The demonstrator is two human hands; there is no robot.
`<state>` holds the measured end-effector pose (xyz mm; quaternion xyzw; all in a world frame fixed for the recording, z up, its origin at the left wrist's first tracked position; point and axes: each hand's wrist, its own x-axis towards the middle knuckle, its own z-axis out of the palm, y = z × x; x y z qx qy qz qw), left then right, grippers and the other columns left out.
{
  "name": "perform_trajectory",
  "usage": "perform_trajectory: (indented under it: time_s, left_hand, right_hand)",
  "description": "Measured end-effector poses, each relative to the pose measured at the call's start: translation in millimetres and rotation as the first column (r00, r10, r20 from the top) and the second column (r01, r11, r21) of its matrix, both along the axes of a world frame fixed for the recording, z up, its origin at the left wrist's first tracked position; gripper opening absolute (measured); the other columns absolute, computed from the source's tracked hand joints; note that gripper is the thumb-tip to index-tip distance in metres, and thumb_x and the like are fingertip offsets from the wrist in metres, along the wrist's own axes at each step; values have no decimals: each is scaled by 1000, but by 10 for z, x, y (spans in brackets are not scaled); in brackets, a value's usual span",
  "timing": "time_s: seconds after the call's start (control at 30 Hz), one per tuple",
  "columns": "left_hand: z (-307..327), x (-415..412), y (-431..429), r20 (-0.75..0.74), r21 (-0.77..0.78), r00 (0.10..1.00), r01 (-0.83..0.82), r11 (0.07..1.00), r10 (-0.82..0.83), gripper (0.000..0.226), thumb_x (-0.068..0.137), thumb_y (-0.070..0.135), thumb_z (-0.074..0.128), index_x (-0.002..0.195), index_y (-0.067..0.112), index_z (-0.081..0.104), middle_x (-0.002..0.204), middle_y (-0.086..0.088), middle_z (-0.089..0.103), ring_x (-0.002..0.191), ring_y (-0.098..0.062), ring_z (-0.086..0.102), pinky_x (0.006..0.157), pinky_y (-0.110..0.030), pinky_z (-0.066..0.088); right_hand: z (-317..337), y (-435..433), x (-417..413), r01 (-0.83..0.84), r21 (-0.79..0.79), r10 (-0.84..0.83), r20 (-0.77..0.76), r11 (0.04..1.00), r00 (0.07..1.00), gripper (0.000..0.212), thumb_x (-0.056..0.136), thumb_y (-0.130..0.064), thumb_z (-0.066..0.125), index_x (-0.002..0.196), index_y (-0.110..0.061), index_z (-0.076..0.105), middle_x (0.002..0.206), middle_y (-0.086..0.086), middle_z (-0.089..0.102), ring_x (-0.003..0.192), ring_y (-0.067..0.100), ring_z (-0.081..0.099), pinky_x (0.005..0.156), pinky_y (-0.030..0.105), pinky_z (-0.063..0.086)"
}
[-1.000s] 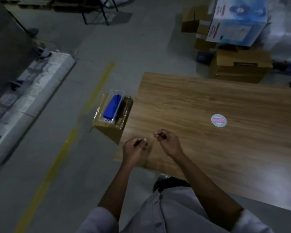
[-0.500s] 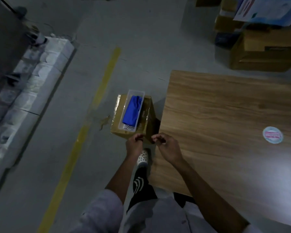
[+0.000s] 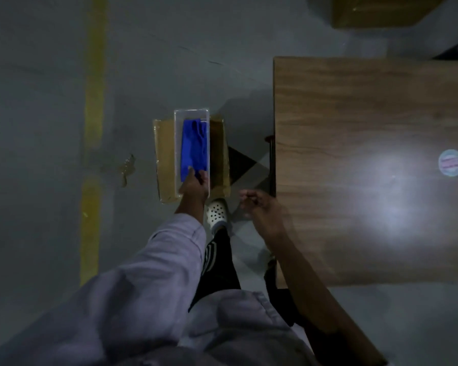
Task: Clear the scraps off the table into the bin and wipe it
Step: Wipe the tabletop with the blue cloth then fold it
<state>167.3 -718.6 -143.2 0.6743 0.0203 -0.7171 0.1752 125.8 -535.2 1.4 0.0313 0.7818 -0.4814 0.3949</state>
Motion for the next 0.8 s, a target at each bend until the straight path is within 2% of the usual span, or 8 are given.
perform_trajectory:
  time_s: [0.23, 0.33, 0.43, 0.5, 0.57, 0.7, 0.77, 0.8]
  left_hand:
    - [-156, -76, -210, 177, 26, 956, 234, 972, -235, 44, 89, 41, 74, 119, 14, 57, 87, -2, 57, 72, -14, 59, 65, -29, 55]
    - [105, -51, -189, 164, -115, 942, 312, 943, -292, 43, 81, 30, 79, 112, 7, 60, 102, -8, 67, 89, -28, 70, 77, -42, 63]
    - [430, -13, -136, 417, -347, 853, 469, 812, -314, 43, 69, 26, 83, 103, 3, 70, 107, -8, 70, 97, -28, 71, 70, -38, 62]
    - [719, 52, -57, 594, -505, 735, 657, 560, -327, 31, 73, 21, 80, 94, 1, 69, 108, -9, 64, 95, -25, 65, 70, -34, 55]
    - [1073, 209, 72, 682, -651, 655, 747, 139, -326, 20, 76, 20, 70, 86, 5, 61, 96, -9, 61, 84, -21, 58, 69, -34, 50]
    - [1719, 559, 499, 773, -633, 490, 551, -543, -403, 23, 78, 11, 65, 101, 7, 64, 105, -7, 67, 98, -22, 61, 88, -35, 48]
    - [1942, 714, 752, 784, -618, 382, 406, -673, -490, 27, 85, 17, 66, 110, 10, 68, 116, -6, 69, 112, -19, 61, 100, -39, 48]
    - [2074, 783, 856, 728, -685, 364, 400, -609, -580, 23, 89, 21, 69, 109, 10, 71, 115, -4, 71, 111, -17, 63, 97, -38, 51]
  right_hand:
    - [26, -212, -10, 64, 41, -67, 76, 997, 995, 16, 97, -19, 66, 97, -32, 74, 101, -2, 76, 97, 16, 71, 83, 37, 57]
    - [103, -330, -25, 99, 7, -99, 147, 995, 984, 15, 99, -18, 64, 99, -29, 74, 100, 0, 76, 95, 17, 71, 78, 32, 55]
    - [181, -426, -34, 167, -33, -157, 204, 985, 966, 14, 98, -13, 64, 103, -22, 74, 101, 5, 75, 92, 21, 69, 81, 36, 55]
    - [259, -458, -45, 194, -83, -168, 254, 977, 953, 15, 99, -14, 62, 109, -18, 72, 109, 9, 74, 94, 21, 68, 76, 30, 55]
    - [373, -476, -31, 236, -154, -171, 347, 960, 922, 23, 102, -23, 58, 121, -14, 69, 120, 9, 71, 103, 24, 69, 78, 28, 57]
    - [587, -408, -14, 324, -235, -121, 609, 916, 784, 58, 100, -56, 49, 132, -11, 63, 118, 9, 71, 106, 25, 70, 91, 41, 55]
    - [685, -305, 12, 394, -275, -99, 698, 877, 709, 56, 98, -51, 57, 129, -5, 64, 111, 14, 71, 100, 26, 71, 88, 38, 57]
    - [702, -249, 40, 389, -276, -106, 682, 879, 724, 46, 97, -40, 64, 129, -6, 65, 113, 15, 71, 101, 27, 71, 85, 38, 59]
